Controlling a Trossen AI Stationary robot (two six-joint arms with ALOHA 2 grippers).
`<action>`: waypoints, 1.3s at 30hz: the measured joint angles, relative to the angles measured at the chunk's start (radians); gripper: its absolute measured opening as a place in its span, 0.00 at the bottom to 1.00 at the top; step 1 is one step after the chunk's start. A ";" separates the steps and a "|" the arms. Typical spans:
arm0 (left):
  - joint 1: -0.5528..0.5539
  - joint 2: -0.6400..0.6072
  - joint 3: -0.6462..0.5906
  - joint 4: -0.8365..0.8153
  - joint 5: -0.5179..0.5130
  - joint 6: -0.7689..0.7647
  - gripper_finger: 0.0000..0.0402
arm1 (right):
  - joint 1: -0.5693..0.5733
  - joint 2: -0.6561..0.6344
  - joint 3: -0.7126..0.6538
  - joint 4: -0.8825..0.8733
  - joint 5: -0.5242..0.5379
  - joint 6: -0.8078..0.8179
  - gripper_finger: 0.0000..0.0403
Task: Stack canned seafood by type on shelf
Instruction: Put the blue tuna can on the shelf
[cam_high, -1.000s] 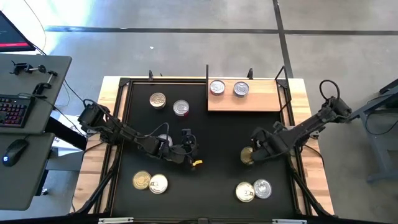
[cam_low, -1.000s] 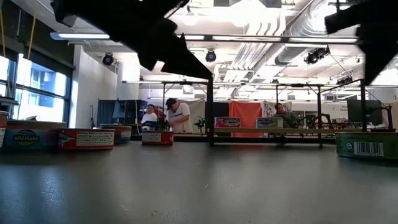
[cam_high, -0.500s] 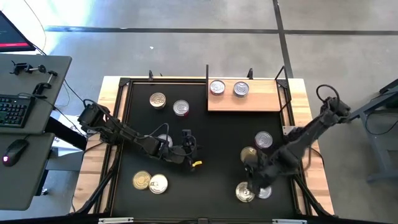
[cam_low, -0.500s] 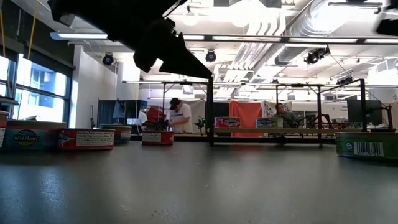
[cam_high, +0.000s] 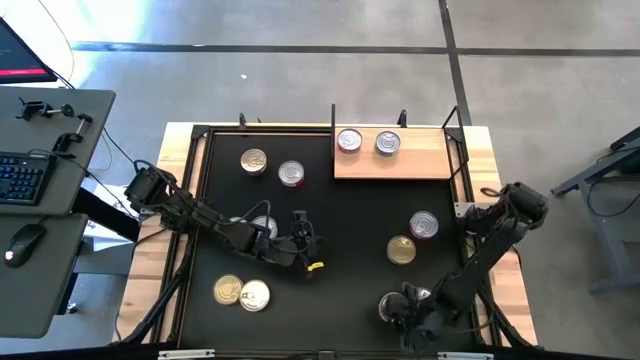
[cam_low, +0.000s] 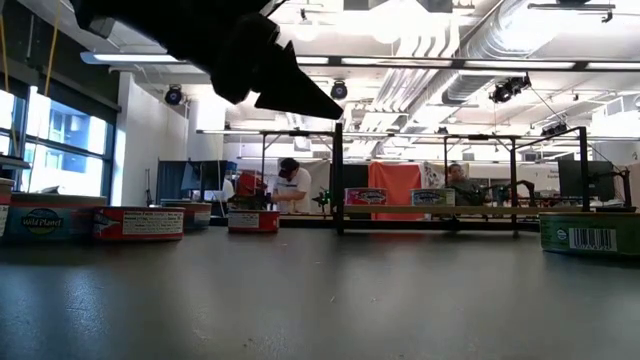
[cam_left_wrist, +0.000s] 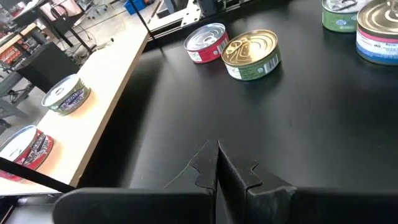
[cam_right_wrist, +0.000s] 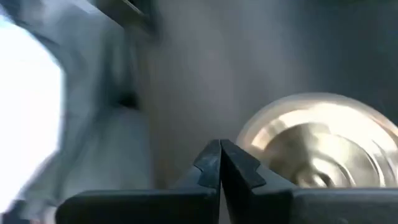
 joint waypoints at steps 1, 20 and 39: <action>-0.001 0.000 0.000 0.002 0.000 -0.006 0.00 | 0.001 0.010 0.000 -0.011 0.001 0.019 0.00; -0.023 0.000 0.000 0.002 0.026 -0.024 0.00 | -0.251 -0.007 0.029 -0.125 -0.051 -0.387 0.00; -0.024 0.001 0.000 0.002 0.026 0.012 0.00 | -0.384 0.042 0.014 -0.085 0.119 -0.529 0.00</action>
